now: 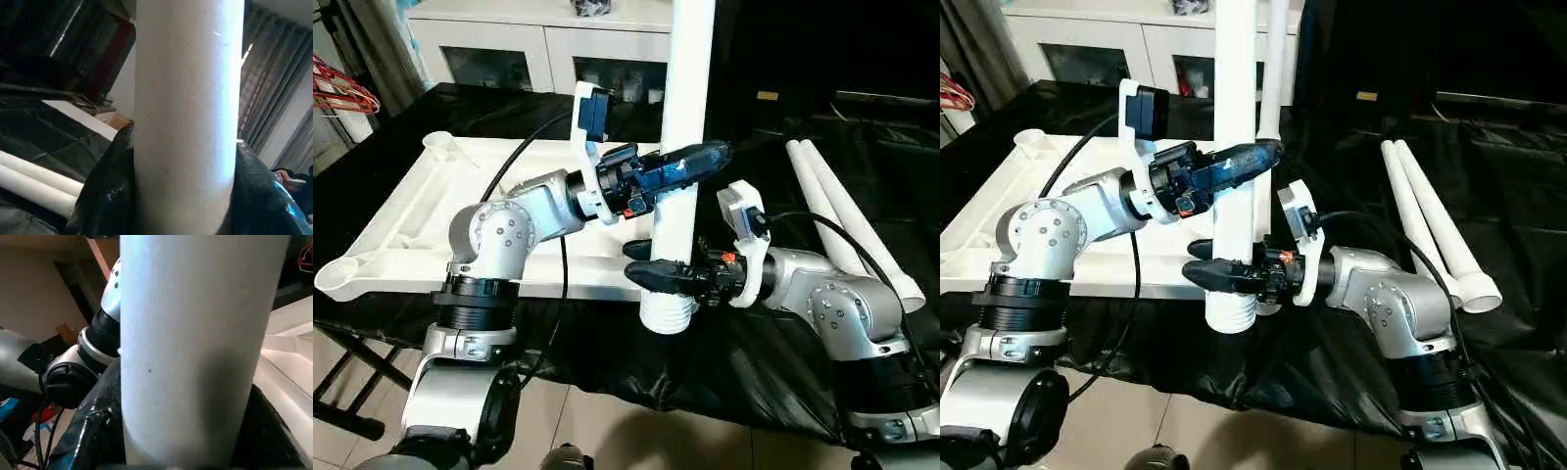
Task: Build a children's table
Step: Pick table leg
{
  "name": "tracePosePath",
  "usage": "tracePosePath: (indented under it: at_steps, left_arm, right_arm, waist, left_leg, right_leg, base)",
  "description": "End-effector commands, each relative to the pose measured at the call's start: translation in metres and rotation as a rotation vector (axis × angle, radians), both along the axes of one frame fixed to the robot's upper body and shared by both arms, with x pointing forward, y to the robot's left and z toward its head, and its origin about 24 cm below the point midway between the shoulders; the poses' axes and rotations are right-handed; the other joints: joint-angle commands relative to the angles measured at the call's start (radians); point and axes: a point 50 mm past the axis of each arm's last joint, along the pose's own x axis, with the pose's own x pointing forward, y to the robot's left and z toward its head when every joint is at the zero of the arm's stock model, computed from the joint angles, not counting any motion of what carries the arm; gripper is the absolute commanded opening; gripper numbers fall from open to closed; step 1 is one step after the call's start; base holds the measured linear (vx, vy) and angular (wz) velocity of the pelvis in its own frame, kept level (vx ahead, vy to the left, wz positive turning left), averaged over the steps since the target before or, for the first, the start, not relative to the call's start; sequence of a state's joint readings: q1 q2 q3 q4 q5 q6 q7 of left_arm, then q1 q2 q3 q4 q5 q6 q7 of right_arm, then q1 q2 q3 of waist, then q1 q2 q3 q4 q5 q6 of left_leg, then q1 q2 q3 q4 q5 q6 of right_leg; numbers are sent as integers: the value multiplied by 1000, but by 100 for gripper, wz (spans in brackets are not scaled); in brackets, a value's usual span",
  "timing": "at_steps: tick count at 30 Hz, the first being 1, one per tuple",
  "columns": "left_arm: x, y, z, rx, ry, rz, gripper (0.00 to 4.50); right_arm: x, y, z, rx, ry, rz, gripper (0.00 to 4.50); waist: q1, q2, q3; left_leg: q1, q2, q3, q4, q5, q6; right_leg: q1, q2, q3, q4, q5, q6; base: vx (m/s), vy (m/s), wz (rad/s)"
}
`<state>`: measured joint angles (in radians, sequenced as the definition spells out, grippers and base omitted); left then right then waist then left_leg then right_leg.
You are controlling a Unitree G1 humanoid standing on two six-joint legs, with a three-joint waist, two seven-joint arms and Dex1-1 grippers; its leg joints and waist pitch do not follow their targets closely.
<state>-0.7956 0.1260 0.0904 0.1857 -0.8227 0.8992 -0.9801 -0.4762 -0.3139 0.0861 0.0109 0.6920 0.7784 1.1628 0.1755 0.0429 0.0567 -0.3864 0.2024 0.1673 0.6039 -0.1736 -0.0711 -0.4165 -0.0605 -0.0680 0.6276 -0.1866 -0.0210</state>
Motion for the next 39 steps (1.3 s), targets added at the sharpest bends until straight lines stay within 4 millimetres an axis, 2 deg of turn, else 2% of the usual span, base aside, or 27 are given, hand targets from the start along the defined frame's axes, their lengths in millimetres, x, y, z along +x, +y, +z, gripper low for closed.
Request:
tracePosePath:
  at_steps: [1, 2, 5, 7, 8, 9, 11, 14, 15, 16, 17, 18, 21, 22, 23, 25, 29, 31, 32, 35, 37, 38, 39]
  left_arm:
    - [-8, -4, 8, -43, -28, -70, 221]
    - [-7, -4, 7, -37, -26, -53, 256]
    - [-5, -3, 5, -26, -24, -3, 263]
    - [2, -3, 3, 41, -39, 144, 295]
    - [8, -3, 1, 95, -33, 227, 299]
    - [9, -3, 0, 111, -31, 258, 298]
    - [17, -1, -3, 172, -10, 381, 297]
    - [26, 3, -6, 266, 8, 547, 297]
    - [26, 3, -6, 266, 8, 547, 297]
    - [30, 4, -8, 328, 24, 655, 297]
    - [31, 5, -9, 342, 40, 708, 297]
    - [33, 6, -10, 350, 63, 775, 297]
    - [36, 8, -9, 353, 83, 879, 297]
    - [36, 9, -8, 333, 105, 921, 297]
    - [37, 9, -7, 317, 122, 953, 279]
    - [35, 7, -7, 293, 146, 966, 269]
    - [33, 0, -8, 292, 148, 943, 232]
    - [32, -2, -7, 289, 146, 923, 228]
    - [32, -3, -7, 286, 142, 915, 212]
    - [30, -6, -6, 263, 135, 881, 207]
    - [28, -7, -4, 237, 113, 830, 205]
    - [27, -8, -4, 230, 102, 807, 204]
    - [27, -8, -3, 225, 84, 786, 204]
  right_arm:
    - [0, 0, 1, -1, -1, -17, 193]
    - [0, 1, 0, -1, -2, -21, 193]
    - [2, 3, 1, -1, -14, -52, 193]
    - [7, 4, 2, -14, -43, -128, 193]
    - [10, 5, 3, -23, -60, -174, 193]
    - [12, 5, 4, -30, -67, -199, 193]
    - [19, 5, 6, -58, -91, -292, 193]
    - [25, 4, 11, -84, -117, -390, 193]
    - [25, 4, 11, -84, -117, -390, 193]
    - [27, 5, 14, -110, -139, -446, 193]
    - [28, 5, 15, -119, -142, -468, 193]
    - [28, 6, 15, -127, -143, -494, 193]
    - [29, 6, 16, -128, -139, -520, 193]
    - [28, 8, 16, -128, -139, -532, 193]
    - [27, 10, 16, -126, -139, -541, 193]
    - [26, 13, 16, -123, -139, -550, 193]
    - [25, 17, 16, -130, -141, -561, 193]
    - [26, 17, 16, -140, -148, -572, 193]
    - [27, 17, 16, -143, -149, -574, 193]
    - [28, 15, 15, -148, -147, -576, 193]
    - [30, 11, 14, -136, -116, -562, 263]
    - [31, 10, 14, -128, -103, -554, 263]
    - [31, 8, 14, -120, -93, -543, 266]
  waist:
    - [5, -19, -80]
    - [6, -18, -81]
    - [7, -15, -81]
    - [4, -16, -81]
    - [3, -9, -81]
    - [2, -13, -81]
    - [1, -4, -81]
    - [-2, -6, -81]
    - [-3, -7, -80]
    - [-3, -14, -80]
    - [-2, -12, -81]
    - [-4, -17, -81]
    - [-2, -15, -81]
    - [0, -19, -82]
    - [0, -19, -81]
    - [-2, -20, -80]
    - [-4, -15, -79]
    - [-4, -13, -80]
    - [-4, -11, -80]
    - [-5, -12, -81]
    - [-4, -14, -81]
    - [-2, -17, -80]
    - [-3, -16, -79]
  left_leg:
    - [5, 18, -5, -56, -90, 29]
    - [5, 18, -5, -55, -88, 29]
    - [5, 18, -6, -55, -86, 25]
    - [5, 19, -7, -57, -96, 19]
    - [5, 22, -9, -58, -106, 10]
    - [6, 19, -9, -58, -108, 5]
    - [8, 19, -9, -59, -108, -3]
    - [9, 17, -10, -60, -119, -14]
    - [8, 17, -10, -61, -122, -14]
    - [7, 17, -9, -61, -118, -15]
    - [7, 19, -11, -61, -113, -17]
    - [6, 18, -9, -59, -103, -14]
    - [4, 15, -7, -56, -93, 0]
    - [2, 14, -7, -55, -87, 4]
    - [2, 14, -7, -55, -87, 6]
    - [0, 14, -7, -56, -94, 10]
    - [3, 13, -7, -57, -107, 8]
    - [3, 14, -8, -57, -108, 4]
    - [4, 15, -9, -58, -110, 2]
    - [3, 14, -9, -57, -108, 3]
    - [3, 13, -8, -57, -105, 6]
    - [3, 12, -7, -57, -106, 10]
    - [3, 12, -8, -58, -113, 14]
  right_leg:
    - [67, -75, 44, -74, -170, -157]
    - [67, -75, 44, -74, -169, -156]
    - [67, -75, 44, -73, -162, -158]
    - [66, -75, 43, -75, -167, -157]
    - [64, -75, 44, -77, -168, -149]
    - [66, -74, 43, -77, -174, -139]
    - [64, -73, 44, -79, -182, -128]
    - [66, -70, 42, -78, -182, -121]
    - [66, -71, 43, -80, -186, -120]
    - [67, -70, 43, -80, -184, -116]
    - [68, -71, 43, -76, -176, -118]
    - [67, -70, 44, -76, -159, -120]
    - [68, -70, 44, -79, -157, -123]
    - [69, -71, 44, -76, -156, -122]
    - [68, -71, 44, -78, -158, -121]
    - [69, -71, 43, -81, -174, -117]
    - [64, -69, 43, -87, -209, -95]
    - [65, -68, 42, -86, -200, -94]
    - [64, -68, 42, -85, -193, -95]
    - [65, -68, 43, -83, -164, -106]
    - [65, -69, 43, -83, -163, -109]
    - [66, -70, 43, -84, -171, -108]
    - [65, -68, 43, -86, -181, -100]
  base:
    - [0, 0, 0]
    - [0, 0, 0]
    - [0, 0, 0]
    - [0, 0, 0]
    - [0, 0, 0]
    - [0, 0, 0]
    - [0, 0, 0]
    - [0, 0, 0]
    - [0, 0, 0]
    - [0, 0, 0]
    - [0, 0, 0]
    - [0, 0, 0]
    - [0, 0, 0]
    - [0, 0, 0]
    - [0, 0, 0]
    - [0, 0, 0]
    - [0, 0, 0]
    - [0, 0, 0]
    - [0, 0, 0]
    - [0, 0, 0]
    - [0, 0, 0]
    - [0, 0, 0]
    - [0, 0, 0]
